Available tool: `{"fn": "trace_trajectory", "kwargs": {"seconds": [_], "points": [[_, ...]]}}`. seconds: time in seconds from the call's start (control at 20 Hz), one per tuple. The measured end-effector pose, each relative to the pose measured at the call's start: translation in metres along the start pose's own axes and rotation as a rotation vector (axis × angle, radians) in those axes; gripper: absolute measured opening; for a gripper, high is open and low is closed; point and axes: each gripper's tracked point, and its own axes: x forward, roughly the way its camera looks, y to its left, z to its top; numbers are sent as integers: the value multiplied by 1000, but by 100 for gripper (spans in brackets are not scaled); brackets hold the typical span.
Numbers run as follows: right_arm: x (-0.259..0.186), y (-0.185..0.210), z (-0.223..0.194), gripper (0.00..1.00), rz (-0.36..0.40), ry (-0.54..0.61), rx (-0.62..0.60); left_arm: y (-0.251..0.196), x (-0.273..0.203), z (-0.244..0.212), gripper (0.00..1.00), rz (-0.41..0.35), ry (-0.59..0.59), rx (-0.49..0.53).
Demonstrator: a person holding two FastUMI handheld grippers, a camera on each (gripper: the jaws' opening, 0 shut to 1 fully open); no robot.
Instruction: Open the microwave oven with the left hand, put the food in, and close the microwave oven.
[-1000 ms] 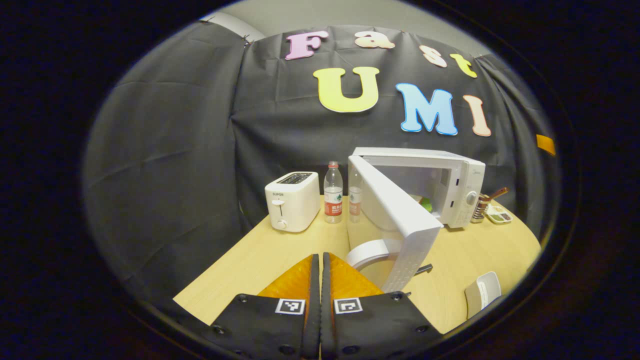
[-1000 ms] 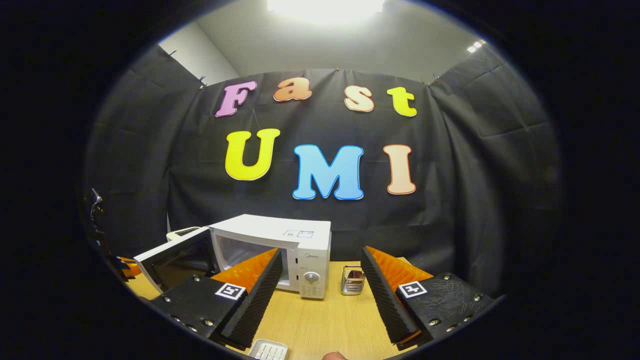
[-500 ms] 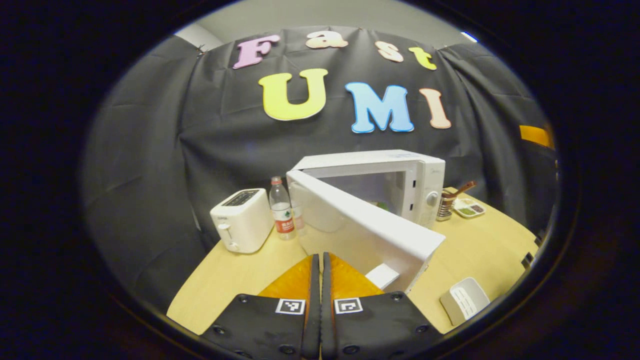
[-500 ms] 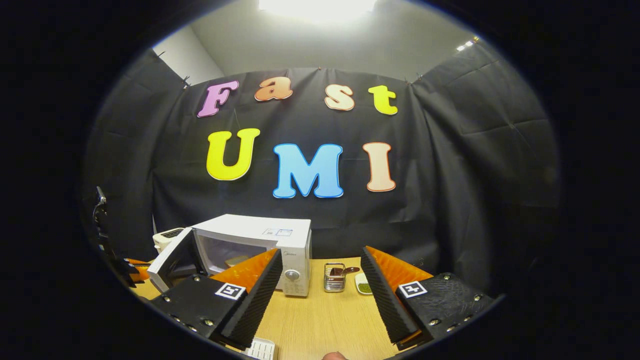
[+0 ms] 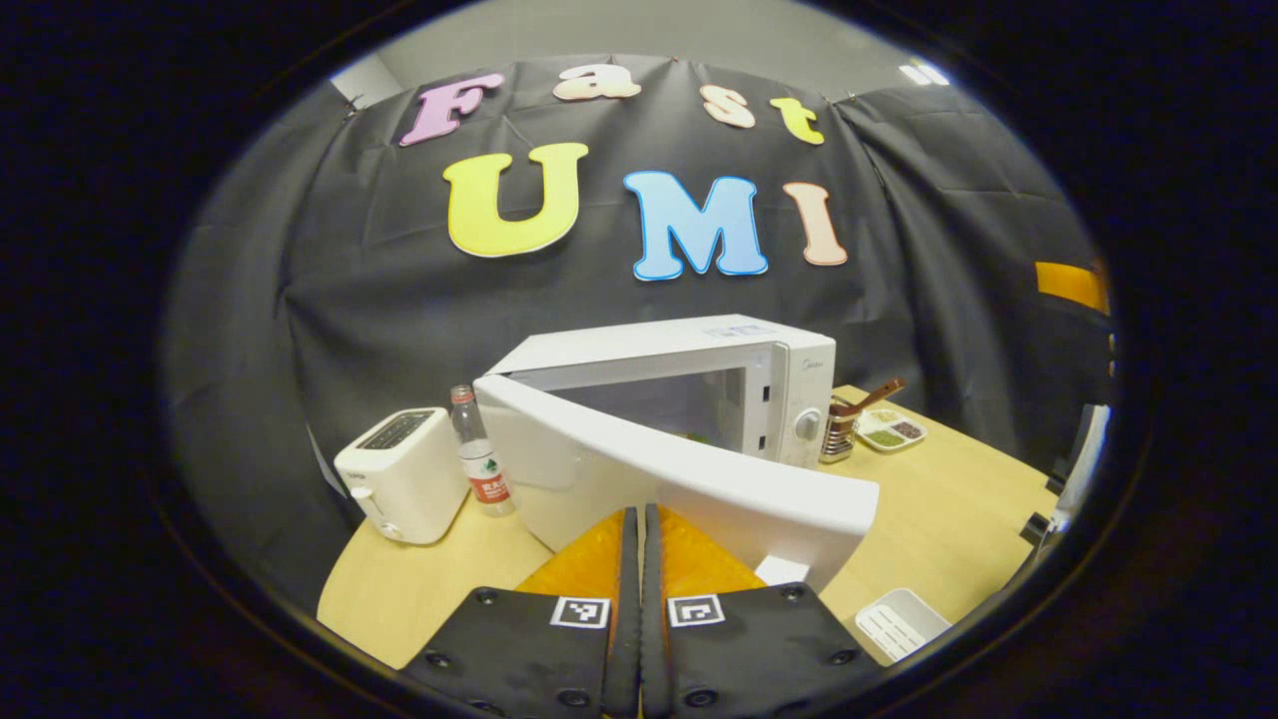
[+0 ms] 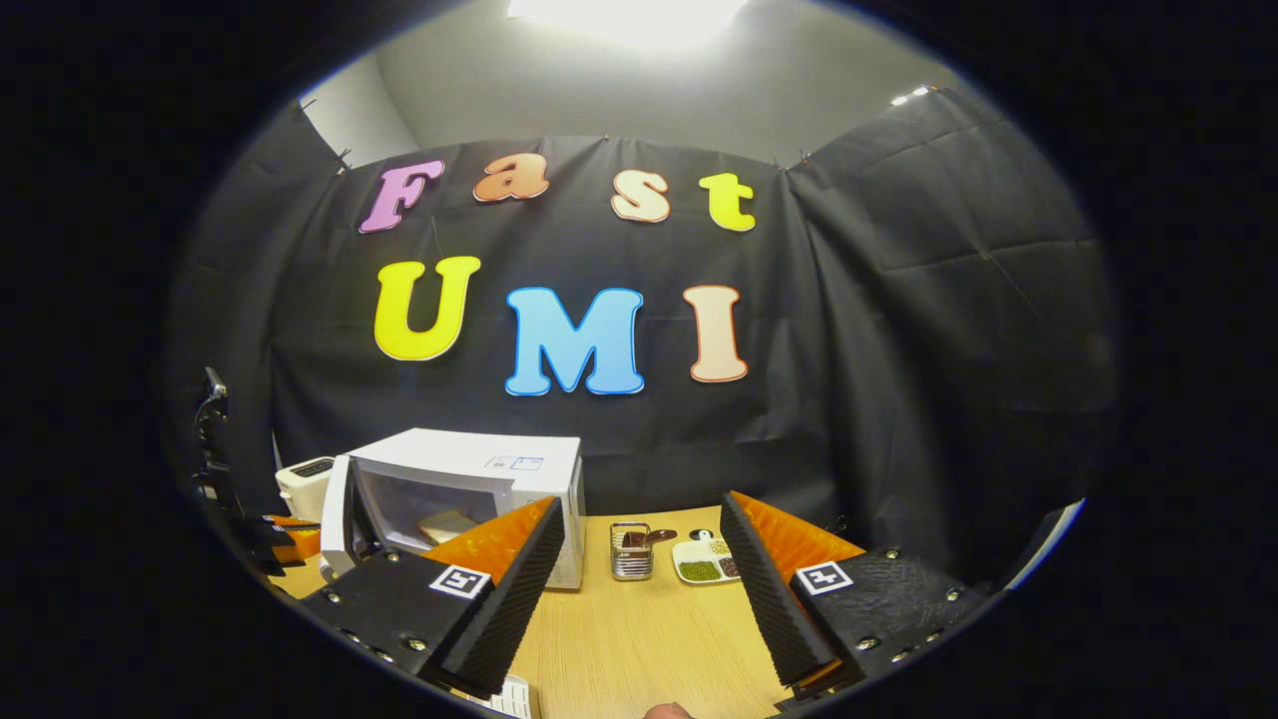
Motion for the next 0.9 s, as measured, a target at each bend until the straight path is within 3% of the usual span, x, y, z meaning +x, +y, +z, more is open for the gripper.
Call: {"fn": "trace_trajectory", "kwargs": {"seconds": [0.4, 0.9], "points": [[4, -10, -7, 96, -82, 18, 12, -20, 42, 10, 7, -88, 0, 8], [16, 1, -8, 96, -108, 31, 5, -20, 96, 34, 7, -117, -33, -19]]}}
